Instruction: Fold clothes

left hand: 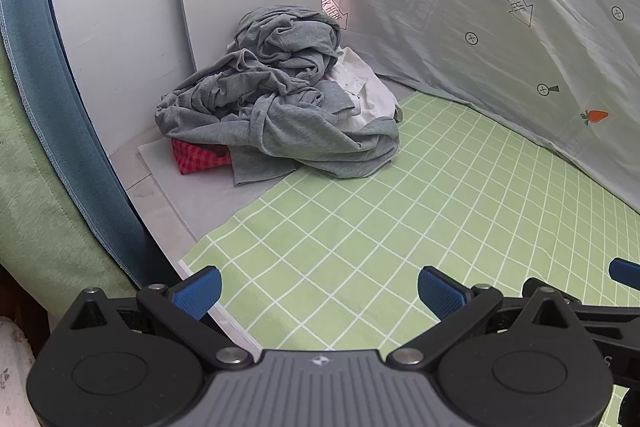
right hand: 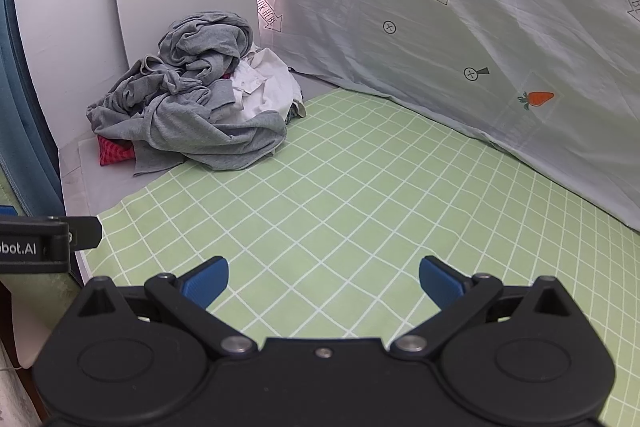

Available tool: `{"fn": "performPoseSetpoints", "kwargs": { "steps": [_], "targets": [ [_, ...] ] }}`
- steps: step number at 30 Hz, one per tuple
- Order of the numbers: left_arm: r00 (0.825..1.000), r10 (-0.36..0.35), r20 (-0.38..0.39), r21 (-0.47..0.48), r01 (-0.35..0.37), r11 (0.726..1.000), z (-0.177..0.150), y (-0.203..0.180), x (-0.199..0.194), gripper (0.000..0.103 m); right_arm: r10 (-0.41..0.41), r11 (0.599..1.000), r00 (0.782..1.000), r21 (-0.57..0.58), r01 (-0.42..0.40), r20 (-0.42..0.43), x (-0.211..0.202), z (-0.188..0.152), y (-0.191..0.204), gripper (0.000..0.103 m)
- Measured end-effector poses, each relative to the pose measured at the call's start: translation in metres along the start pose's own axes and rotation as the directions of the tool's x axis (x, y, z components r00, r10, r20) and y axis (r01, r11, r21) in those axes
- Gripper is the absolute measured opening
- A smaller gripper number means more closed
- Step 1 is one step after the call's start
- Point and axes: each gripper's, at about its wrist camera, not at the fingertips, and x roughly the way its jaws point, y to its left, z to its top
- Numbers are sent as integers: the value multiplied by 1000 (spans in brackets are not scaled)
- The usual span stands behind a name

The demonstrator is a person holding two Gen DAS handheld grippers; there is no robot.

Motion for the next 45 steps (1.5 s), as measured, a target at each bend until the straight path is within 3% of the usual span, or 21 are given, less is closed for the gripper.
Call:
{"fn": "performPoseSetpoints", "kwargs": {
  "steps": [45],
  "targets": [
    [1000, 4, 2, 17, -4, 1000, 1, -5, 2, 103, -1, 1000, 1000, 23, 1, -3, 0, 1, 1, 103]
  ]
}}
